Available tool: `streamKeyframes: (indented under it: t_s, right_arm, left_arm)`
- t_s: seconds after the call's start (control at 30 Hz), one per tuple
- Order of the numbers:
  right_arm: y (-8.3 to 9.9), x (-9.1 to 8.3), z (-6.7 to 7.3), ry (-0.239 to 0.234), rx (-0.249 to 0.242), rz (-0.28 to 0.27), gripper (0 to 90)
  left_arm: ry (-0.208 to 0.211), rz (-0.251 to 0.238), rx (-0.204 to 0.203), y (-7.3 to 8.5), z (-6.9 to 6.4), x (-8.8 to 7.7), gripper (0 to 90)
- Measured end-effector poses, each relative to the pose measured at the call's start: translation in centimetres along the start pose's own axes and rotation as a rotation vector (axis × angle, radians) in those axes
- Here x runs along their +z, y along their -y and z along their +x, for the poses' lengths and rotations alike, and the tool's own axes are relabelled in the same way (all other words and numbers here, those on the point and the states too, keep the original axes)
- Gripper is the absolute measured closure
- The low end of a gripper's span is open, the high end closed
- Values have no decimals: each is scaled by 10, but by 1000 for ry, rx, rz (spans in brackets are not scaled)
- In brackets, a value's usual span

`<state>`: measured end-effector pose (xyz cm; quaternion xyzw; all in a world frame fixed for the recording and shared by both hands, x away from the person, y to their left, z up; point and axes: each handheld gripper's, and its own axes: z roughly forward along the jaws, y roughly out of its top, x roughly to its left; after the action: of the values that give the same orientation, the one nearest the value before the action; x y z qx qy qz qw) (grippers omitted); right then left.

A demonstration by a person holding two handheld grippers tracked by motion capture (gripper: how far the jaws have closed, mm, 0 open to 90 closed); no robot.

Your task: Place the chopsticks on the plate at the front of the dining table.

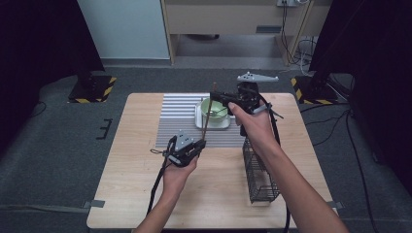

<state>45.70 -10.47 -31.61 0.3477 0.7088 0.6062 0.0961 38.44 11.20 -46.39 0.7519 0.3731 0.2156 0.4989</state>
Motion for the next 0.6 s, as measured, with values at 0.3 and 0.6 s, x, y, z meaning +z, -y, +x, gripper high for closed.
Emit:
streamKeyframes:
  t_s: [0.3, 0.6]
  right_arm:
    - [0, -1, -4, 16, -10, -1, 823]
    - [3, -4, -7, 40, -52, 19, 583]
  left_arm:
    - [-13, -9, 8, 1, -1, -2, 859]
    - [-35, 2, -17, 2, 4, -1, 859]
